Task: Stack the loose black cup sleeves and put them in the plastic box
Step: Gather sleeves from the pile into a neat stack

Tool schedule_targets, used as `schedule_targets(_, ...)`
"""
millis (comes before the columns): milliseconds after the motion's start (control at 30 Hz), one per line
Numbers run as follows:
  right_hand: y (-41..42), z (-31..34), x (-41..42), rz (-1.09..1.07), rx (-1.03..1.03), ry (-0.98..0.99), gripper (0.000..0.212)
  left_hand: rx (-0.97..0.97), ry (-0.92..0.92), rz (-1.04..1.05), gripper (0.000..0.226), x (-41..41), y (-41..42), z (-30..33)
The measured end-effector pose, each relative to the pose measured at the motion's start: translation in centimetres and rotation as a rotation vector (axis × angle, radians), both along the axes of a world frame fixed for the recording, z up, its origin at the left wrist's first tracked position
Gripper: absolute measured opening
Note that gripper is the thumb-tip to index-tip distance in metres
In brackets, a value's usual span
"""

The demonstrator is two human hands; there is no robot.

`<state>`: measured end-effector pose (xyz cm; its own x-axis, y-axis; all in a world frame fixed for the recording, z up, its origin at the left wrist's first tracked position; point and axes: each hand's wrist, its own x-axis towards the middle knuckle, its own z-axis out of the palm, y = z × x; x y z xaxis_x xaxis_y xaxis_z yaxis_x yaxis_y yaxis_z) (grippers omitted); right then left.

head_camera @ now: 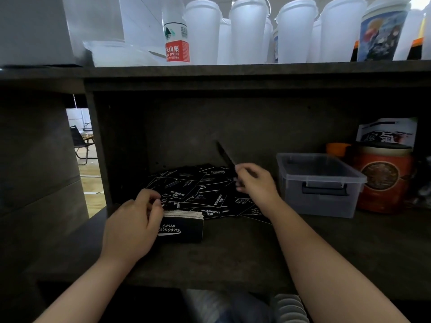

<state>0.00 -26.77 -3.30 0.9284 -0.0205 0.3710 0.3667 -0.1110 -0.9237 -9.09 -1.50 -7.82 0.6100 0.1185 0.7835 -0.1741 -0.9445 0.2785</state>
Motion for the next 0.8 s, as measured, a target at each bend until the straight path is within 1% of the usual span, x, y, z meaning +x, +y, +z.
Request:
schedule_targets(33,0.4,0.1,-0.5,0.167,0.054,0.094,0.011,-0.021,0.015,-0.019,0.025,0.0,0.0,0.0)
schedule_targets(67,0.8,0.1,-0.9,0.315,0.038,0.174,0.013,-0.048,0.034,-0.042,0.030,0.0,-0.1,0.0)
schedule_targets(100,1.2,0.0,-1.4,0.441,-0.013,0.250,0.016,-0.075,0.045,-0.063,0.037,0.0,-0.1,0.1)
schedule_targets(167,1.8,-0.3,-2.1,0.625,-0.180,0.356,0.019,-0.103,0.038,-0.113,0.045,-0.1,0.0,0.3)
schedule_targets(233,2.0,-0.5,-2.4,0.732,-0.309,0.403,0.023,-0.055,0.018,-0.167,0.043,0.0,0.1,0.3)
schedule_targets(267,2.0,-0.6,-2.2,0.754,-0.341,0.405,0.024,-0.010,0.011,-0.177,0.044,0.1,0.2,0.2)
schedule_targets(333,2.1,-0.6,-2.2,0.765,-0.360,0.383,0.024,0.058,-0.009,-0.155,0.053,0.2,0.4,0.0)
schedule_targets(467,2.5,-0.9,-2.4,0.672,-0.427,0.251,0.026,0.076,-0.031,-0.079,0.052,0.1,0.3,0.1)
schedule_targets(567,2.7,-0.7,-2.3,0.608,-0.504,0.150,0.013,0.084,-0.048,-0.067,0.049,0.3,0.4,0.0)
schedule_targets(600,2.7,-0.6,-2.1,0.582,-0.500,0.127,0.012,0.088,-0.052,-0.066,0.047,0.3,0.3,0.0)
schedule_targets(667,2.7,-0.5,-1.1,0.428,-0.429,0.095,0.018,0.093,-0.058,-0.066,0.044,0.4,0.2,0.0)
schedule_targets(700,2.6,-0.5,-0.2,0.284,-0.429,0.045,0.020,0.092,-0.058,-0.068,0.043,0.4,0.2,-0.1)
schedule_targets(733,2.2,-0.5,1.2,0.104,-0.557,-0.043,0.018,0.089,-0.056,-0.069,0.043,0.4,0.1,-0.1)
schedule_targets(767,1.6,-0.4,2.4,-0.082,-0.858,-0.153,0.021,0.085,-0.051,-0.071,0.043,0.3,0.1,-0.1)
schedule_targets(800,1.2,-0.4,3.5,-0.199,-1.183,-0.212,0.038,0.085,-0.048,-0.071,0.043,0.3,0.1,0.0)
